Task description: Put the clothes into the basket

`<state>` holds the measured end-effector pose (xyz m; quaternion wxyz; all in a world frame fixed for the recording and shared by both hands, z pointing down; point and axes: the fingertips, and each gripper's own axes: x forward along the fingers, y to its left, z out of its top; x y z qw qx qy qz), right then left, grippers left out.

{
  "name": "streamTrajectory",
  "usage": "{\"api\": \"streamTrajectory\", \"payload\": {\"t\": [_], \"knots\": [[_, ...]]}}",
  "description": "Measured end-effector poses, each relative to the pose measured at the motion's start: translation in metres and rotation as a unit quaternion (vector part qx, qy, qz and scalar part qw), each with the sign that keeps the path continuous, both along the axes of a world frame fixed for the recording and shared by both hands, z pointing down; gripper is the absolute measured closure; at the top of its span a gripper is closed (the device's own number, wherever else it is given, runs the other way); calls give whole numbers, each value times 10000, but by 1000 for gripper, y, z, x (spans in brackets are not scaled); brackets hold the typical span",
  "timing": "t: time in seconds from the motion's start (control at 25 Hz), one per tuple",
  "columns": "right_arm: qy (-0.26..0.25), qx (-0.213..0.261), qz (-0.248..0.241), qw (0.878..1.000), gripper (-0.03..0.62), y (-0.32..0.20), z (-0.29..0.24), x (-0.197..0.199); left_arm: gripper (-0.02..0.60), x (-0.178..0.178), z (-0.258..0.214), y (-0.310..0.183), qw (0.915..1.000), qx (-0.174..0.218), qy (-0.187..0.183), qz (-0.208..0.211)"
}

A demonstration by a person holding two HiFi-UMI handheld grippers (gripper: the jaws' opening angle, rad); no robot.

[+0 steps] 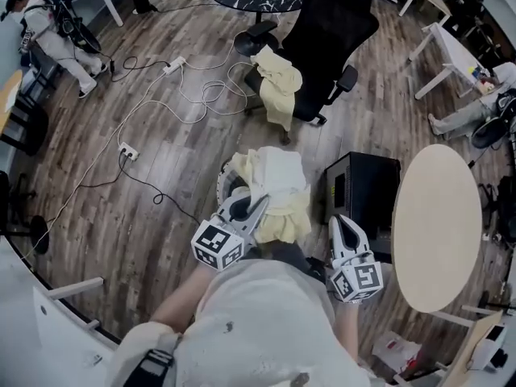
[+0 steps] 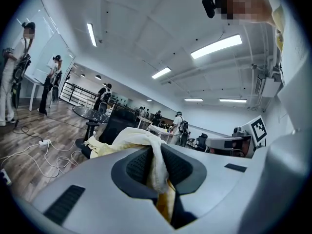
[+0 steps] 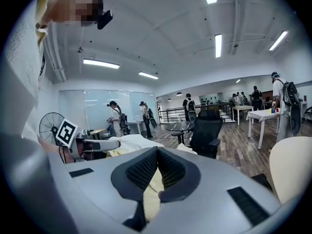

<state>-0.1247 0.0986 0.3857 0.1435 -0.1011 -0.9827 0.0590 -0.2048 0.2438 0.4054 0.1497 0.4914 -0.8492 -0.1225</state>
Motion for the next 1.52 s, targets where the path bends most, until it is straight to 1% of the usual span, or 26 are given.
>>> {"api": "streamTrajectory", "payload": {"t": [0.24, 0.44, 0.6, 0.76, 0.92, 1.2, 1.52], "knots": [[28, 8, -380, 9993, 586, 10, 5, -32, 522, -14, 16, 7, 9996, -79, 124, -231], [164, -13, -650, 9978, 586, 13, 21, -54, 522, -26, 43, 13, 9982, -207, 291, -474], [226, 39, -861, 9960, 586, 14, 27, -74, 522, -45, 60, 16, 9964, -309, 405, -671], [297, 18, -1049, 9940, 586, 10, 35, -86, 522, -61, 77, 10, 9948, -399, 473, -809], [399, -16, -1155, 9925, 586, 4, 46, -94, 522, -72, 95, 3, 9929, -508, 561, -917], [556, -85, -1269, 9903, 586, -7, 64, -108, 522, -90, 138, -4, 9878, -777, 822, -1072], [691, -103, -1337, 9886, 586, -13, 81, -119, 522, -101, 180, -7, 9825, -989, 1086, -1146]]}}
